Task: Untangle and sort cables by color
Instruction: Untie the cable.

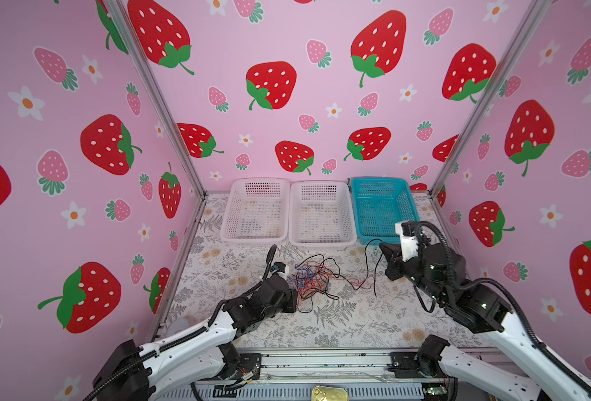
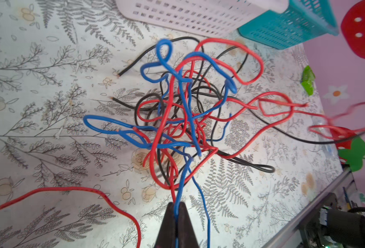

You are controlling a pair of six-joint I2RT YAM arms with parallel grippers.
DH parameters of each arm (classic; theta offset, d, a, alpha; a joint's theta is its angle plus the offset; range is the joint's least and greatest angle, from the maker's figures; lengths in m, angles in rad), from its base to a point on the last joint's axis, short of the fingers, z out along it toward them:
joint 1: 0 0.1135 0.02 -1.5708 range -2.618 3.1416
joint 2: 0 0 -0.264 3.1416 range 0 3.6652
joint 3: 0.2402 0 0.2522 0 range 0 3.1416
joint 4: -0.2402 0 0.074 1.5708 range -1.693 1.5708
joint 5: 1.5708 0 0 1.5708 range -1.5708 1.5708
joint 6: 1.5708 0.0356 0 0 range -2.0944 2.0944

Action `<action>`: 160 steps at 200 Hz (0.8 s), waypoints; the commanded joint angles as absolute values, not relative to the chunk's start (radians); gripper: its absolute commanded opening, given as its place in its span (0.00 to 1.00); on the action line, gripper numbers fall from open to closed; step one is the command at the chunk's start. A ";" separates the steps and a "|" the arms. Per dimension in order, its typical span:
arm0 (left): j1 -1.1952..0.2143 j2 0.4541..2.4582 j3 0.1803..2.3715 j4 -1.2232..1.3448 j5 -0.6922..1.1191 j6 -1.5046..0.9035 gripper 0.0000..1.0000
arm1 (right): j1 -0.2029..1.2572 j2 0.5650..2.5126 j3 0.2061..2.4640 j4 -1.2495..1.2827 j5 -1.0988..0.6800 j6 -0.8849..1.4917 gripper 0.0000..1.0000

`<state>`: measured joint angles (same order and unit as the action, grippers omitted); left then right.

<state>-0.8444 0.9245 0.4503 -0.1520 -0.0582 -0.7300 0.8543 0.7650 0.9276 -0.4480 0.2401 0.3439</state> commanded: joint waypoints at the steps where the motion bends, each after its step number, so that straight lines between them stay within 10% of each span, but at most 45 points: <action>1: -0.842 0.913 0.501 -0.111 -0.007 -0.689 0.00 | 0.850 0.782 0.882 -0.355 0.192 0.365 0.00; 37: -0.841 0.874 0.513 -0.109 0.033 -0.670 0.00 | 0.850 0.836 0.857 -0.352 0.367 0.379 0.00; 160: -0.841 0.857 0.549 -0.119 0.067 -0.690 0.00 | 0.850 0.716 0.790 -0.052 0.169 0.393 0.00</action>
<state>-0.8444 0.8337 0.5083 -0.1211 0.0795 -0.6811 0.8539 0.7624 0.7731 -0.1585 0.2760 0.3767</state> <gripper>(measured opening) 0.062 0.056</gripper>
